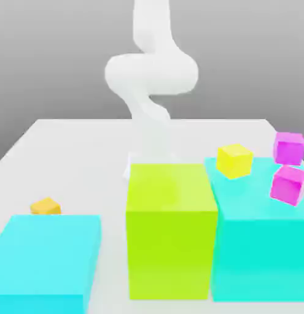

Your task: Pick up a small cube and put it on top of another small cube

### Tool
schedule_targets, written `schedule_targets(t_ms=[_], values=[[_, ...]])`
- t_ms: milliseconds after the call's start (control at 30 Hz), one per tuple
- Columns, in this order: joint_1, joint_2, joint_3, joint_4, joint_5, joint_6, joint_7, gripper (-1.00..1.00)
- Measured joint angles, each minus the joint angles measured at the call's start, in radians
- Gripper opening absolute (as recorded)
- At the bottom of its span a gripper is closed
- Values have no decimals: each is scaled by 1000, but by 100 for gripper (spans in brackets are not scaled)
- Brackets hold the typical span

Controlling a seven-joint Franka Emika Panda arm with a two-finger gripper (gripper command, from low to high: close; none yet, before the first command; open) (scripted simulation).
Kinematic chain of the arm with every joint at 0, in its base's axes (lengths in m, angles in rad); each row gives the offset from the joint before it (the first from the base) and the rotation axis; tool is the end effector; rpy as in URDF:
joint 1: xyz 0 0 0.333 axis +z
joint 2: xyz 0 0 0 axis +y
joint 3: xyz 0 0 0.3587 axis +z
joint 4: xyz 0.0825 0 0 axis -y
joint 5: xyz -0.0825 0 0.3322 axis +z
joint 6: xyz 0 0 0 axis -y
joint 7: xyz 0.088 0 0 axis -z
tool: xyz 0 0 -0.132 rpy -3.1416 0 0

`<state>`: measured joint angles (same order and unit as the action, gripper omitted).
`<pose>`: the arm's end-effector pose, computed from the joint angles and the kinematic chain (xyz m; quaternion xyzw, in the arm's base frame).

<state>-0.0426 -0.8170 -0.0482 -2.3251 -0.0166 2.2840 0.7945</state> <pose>0.2750 -0.0348 0.7088 -0.8378 0.3938 -0.3509 0.1408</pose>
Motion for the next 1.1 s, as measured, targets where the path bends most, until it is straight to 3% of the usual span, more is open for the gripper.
schedule_targets(t_ms=[567,1100], values=[[-262,74,-309,-201,-110,25,-45,0],[-364,443,-492,-418,-169,290,-54,0]])
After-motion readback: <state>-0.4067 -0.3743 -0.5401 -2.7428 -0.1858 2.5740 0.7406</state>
